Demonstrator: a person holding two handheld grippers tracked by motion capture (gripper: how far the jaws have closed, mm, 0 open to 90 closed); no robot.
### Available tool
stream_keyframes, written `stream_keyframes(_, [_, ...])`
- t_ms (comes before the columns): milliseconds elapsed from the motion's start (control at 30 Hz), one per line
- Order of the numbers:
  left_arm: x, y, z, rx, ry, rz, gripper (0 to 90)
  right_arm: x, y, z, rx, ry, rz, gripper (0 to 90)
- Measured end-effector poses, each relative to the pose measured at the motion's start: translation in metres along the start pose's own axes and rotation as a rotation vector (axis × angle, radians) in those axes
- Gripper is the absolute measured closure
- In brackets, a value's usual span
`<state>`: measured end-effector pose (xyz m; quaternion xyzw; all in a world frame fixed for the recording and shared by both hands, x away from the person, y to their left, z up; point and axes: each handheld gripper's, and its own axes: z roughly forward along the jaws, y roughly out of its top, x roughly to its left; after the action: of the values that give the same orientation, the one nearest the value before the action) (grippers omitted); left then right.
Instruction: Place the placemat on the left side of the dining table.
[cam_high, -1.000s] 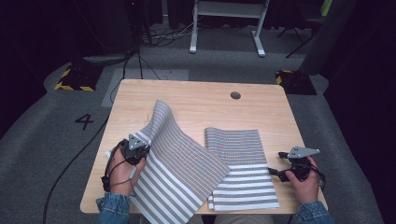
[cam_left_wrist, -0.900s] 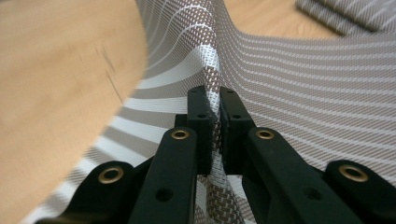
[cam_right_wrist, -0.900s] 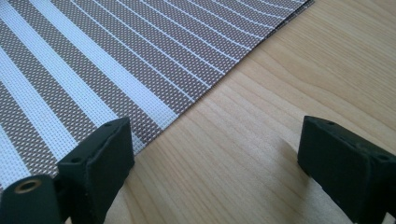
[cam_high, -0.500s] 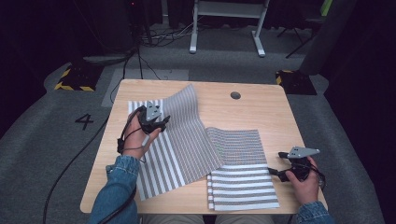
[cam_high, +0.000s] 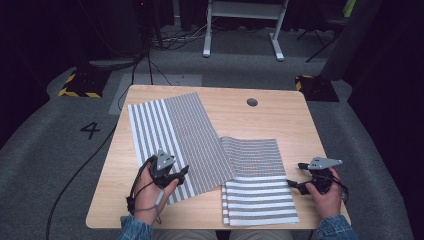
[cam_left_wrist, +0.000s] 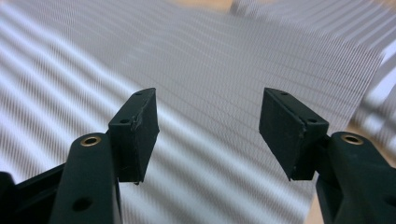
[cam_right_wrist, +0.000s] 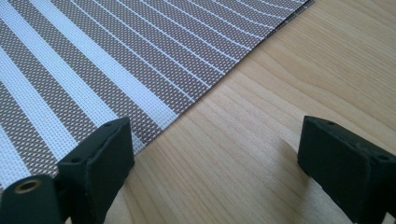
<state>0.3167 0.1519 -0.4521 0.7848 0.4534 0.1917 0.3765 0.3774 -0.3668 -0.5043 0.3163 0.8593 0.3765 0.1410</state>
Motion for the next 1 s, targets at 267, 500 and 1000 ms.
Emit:
stream_keyframes(267, [0.005,-0.03,-0.008,0.153,0.07,-0.076,31.0,0.0,0.0,0.0,0.0,0.0,0.001,10.8])
stream_keyframes(500, [0.002,-0.043,0.005,0.26,0.076,-0.077,22.2,0.0,0.0,0.0,0.0,-0.001,0.002,10.8])
stream_keyframes(1000, [0.007,-0.031,0.009,0.321,0.094,-0.088,32.2,0.001,0.0,0.0,-0.003,-0.003,0.005,10.8])
